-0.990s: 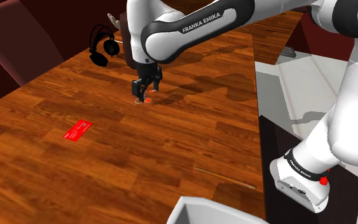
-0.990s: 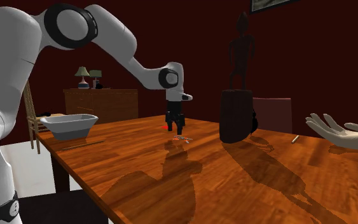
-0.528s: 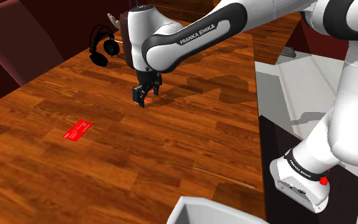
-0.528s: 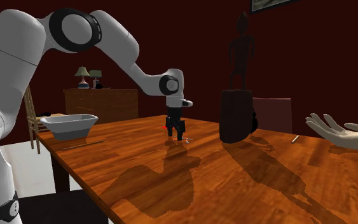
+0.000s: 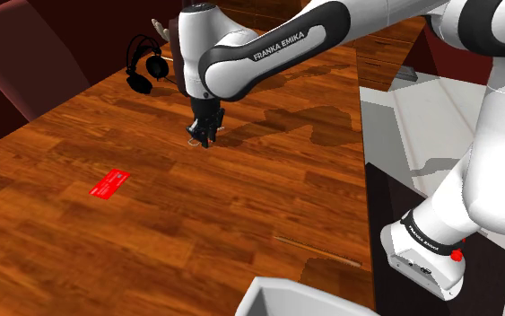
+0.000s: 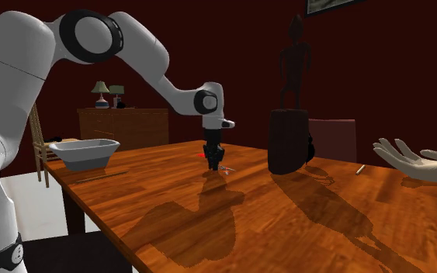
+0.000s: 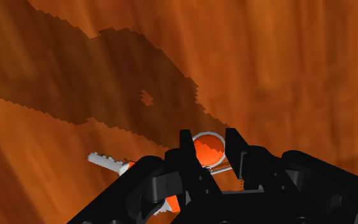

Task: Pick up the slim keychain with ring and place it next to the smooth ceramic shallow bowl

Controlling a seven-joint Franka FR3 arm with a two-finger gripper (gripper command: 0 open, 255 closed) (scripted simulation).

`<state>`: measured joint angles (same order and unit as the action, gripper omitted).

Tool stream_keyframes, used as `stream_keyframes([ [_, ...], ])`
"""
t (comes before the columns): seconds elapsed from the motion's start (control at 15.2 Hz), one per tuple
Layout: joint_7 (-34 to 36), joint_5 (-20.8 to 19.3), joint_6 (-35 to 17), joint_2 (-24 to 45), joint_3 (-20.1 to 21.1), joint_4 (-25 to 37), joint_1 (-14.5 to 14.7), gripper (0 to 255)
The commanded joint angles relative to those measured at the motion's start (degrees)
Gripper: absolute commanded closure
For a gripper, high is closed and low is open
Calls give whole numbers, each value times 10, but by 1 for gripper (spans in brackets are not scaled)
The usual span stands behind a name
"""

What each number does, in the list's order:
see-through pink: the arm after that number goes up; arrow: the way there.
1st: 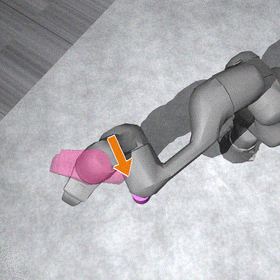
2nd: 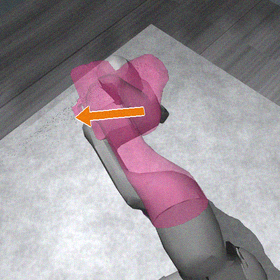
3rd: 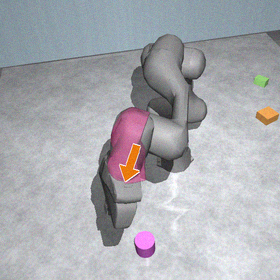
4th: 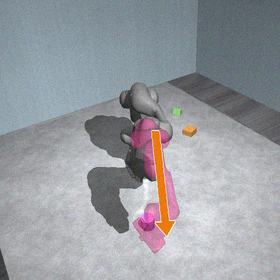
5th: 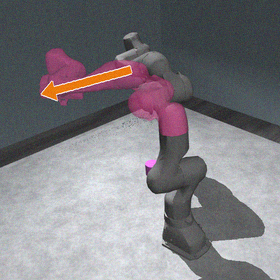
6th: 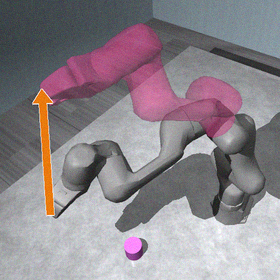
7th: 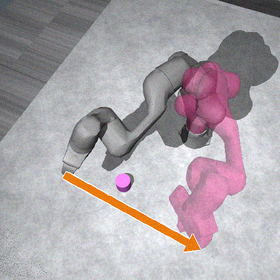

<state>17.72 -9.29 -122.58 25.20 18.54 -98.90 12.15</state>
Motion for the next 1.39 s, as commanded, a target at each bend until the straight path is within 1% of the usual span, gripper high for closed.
stream_keyframes([
  [0.0,0,-2,1,6,-3,-1,-1,255],
  [0.26,-1,-2,5,8,-3,6,-1,255],
  [0.4,0,-1,-1,3,-2,-5,-2,255],
  [1.32,-12,17,89,-39,6,45,-6,255],
])
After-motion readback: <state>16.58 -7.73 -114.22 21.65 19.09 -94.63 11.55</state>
